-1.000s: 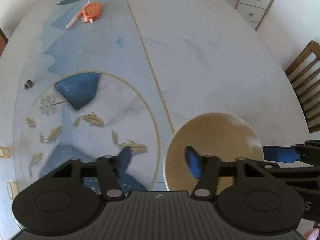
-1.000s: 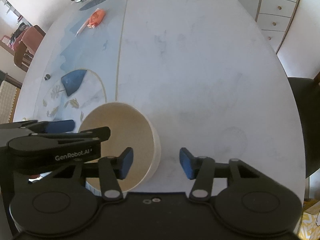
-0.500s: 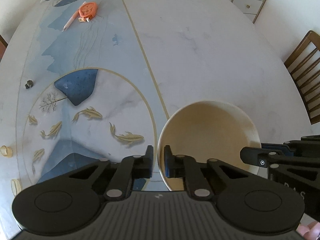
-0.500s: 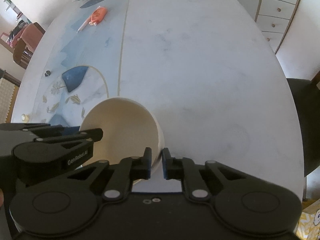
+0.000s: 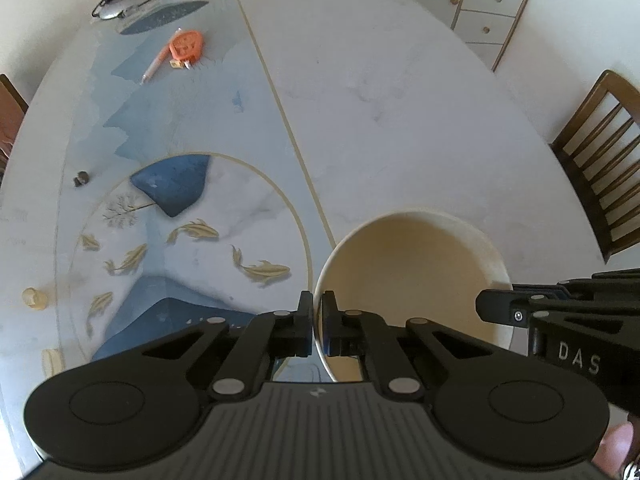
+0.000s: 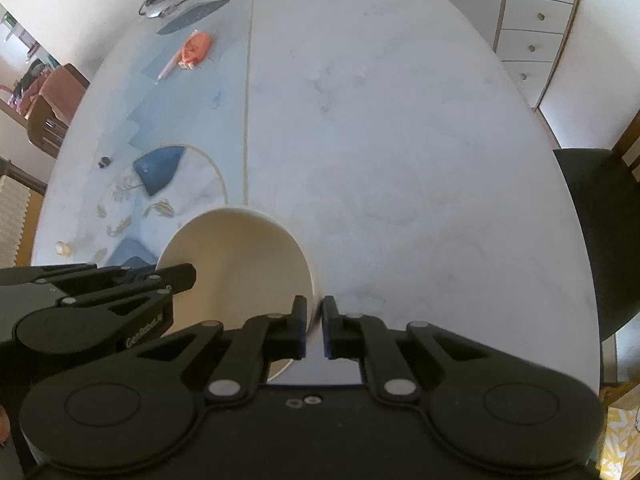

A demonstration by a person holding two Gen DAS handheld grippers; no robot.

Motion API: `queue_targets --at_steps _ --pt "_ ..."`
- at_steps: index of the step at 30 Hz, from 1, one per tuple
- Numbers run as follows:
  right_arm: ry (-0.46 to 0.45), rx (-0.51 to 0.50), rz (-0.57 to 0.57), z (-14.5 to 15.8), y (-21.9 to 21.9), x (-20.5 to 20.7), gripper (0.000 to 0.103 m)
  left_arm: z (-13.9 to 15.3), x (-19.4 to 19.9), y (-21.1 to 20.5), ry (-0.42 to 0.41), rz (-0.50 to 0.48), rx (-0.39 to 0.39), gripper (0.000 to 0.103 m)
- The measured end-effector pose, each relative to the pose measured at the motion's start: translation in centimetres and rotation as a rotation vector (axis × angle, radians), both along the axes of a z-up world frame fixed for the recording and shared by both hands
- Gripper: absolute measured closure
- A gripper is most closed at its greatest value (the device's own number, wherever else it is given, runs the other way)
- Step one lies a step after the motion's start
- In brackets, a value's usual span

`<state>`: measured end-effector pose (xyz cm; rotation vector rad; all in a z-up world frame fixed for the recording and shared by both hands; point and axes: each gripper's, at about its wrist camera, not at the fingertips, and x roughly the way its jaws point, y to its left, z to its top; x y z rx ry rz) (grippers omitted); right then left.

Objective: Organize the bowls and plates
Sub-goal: 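Lift the cream bowl with both tools and carry it over the pink pot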

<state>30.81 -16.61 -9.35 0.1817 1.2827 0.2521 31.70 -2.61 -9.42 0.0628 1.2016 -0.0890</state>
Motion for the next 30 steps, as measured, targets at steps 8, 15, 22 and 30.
queue_targets --at_steps 8,15,22,30 --pt "-0.046 -0.006 0.032 3.6 1.1 -2.1 0.095 3.6 -2.7 1.0 -0.022 0.017 -0.007 0.1" --pt "-0.071 -0.01 0.053 6.0 2.2 -4.2 0.096 6.0 -5.7 2.4 -0.04 0.032 -0.016 0.1" --pt "-0.091 -0.004 0.102 8.1 4.0 -6.8 0.096 8.1 -9.1 4.5 -0.049 0.055 -0.027 0.099" --pt "-0.098 -0.003 0.158 9.0 7.1 -9.6 0.095 8.7 -12.4 7.3 -0.035 0.085 -0.019 0.099"
